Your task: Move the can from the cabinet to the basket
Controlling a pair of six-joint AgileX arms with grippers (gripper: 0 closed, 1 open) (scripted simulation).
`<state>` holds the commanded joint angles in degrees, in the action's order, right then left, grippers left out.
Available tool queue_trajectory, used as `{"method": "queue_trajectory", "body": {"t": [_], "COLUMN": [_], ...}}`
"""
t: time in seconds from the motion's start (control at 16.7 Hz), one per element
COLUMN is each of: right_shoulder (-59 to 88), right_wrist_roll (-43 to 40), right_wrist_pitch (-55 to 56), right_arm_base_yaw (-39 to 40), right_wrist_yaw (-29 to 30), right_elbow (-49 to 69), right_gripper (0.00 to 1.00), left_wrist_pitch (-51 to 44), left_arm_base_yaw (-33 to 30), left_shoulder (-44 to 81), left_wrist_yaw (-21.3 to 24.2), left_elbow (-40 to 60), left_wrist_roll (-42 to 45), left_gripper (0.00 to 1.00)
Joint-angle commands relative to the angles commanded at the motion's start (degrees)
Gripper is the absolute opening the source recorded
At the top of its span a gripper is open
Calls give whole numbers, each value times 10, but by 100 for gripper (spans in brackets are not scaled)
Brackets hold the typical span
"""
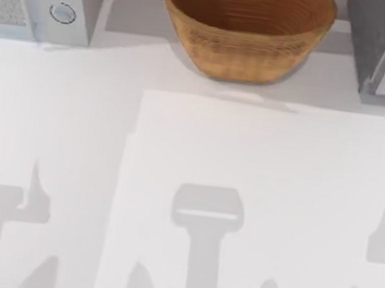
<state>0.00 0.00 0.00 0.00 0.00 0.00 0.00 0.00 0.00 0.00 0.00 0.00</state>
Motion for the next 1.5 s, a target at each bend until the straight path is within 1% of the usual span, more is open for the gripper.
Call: {"method": "queue_trajectory", "body": {"t": [0.24,0.36,0.48,0.66,1.2,1.38,1.5], "right_shoulder": [18,58,115,225,591,685,728], "right_wrist_roll": [0,0,1,2,7,8,9], "right_wrist_pitch": [-7,-21,-40,-73,-185,-214,-228], "right_arm_base_yaw": [3,9,17,31,81,94,101], "right_wrist_yaw": [3,8,17,34,89,102,108], "right_elbow": [19,61,128,268,770,898,955], "right_gripper": [100,100,100,100,100,100,100], "left_wrist_pitch": [0,0,0,0,0,0,0], "left_arm_base_yaw": [0,0,0,0,0,0,0], "left_shoulder": [0,0,0,0,0,0,0], "left_wrist_yaw": [0,0,0,0,0,0,0], "left_elbow": [0,0,0,0,0,0,0], "left_wrist_roll": [0,0,0,0,0,0,0], "left_gripper": [100,100,100,100,100,100,100]}}
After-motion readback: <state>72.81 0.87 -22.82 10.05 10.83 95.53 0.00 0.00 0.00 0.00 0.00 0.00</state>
